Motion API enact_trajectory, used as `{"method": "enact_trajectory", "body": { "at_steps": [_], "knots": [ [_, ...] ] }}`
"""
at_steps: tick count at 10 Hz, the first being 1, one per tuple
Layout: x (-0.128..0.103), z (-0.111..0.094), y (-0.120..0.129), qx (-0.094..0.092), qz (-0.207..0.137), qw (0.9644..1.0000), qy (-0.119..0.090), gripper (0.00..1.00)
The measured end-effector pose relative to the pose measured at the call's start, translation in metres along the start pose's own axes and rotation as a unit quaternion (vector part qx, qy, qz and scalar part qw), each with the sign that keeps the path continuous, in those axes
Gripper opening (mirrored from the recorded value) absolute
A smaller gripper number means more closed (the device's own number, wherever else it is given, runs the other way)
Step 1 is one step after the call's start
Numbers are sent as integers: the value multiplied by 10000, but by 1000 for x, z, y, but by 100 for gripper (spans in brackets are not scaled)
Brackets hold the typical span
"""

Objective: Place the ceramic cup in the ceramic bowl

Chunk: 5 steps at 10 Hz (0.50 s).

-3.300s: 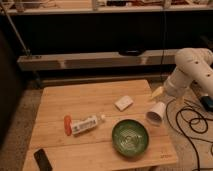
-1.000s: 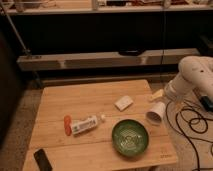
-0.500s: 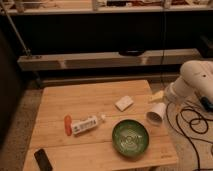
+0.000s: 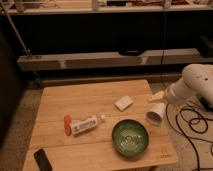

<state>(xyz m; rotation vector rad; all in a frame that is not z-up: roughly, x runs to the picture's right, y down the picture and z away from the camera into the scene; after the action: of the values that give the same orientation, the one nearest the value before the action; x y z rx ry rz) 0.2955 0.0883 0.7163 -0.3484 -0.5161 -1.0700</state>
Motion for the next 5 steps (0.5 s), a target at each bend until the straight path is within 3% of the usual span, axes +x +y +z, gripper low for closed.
{"method": "enact_trajectory", "body": {
  "at_steps": [3, 5],
  "knots": [
    [1, 7, 2, 156, 77, 9998, 125, 80],
    [7, 5, 3, 197, 167, 9996, 87, 80]
  ]
}}
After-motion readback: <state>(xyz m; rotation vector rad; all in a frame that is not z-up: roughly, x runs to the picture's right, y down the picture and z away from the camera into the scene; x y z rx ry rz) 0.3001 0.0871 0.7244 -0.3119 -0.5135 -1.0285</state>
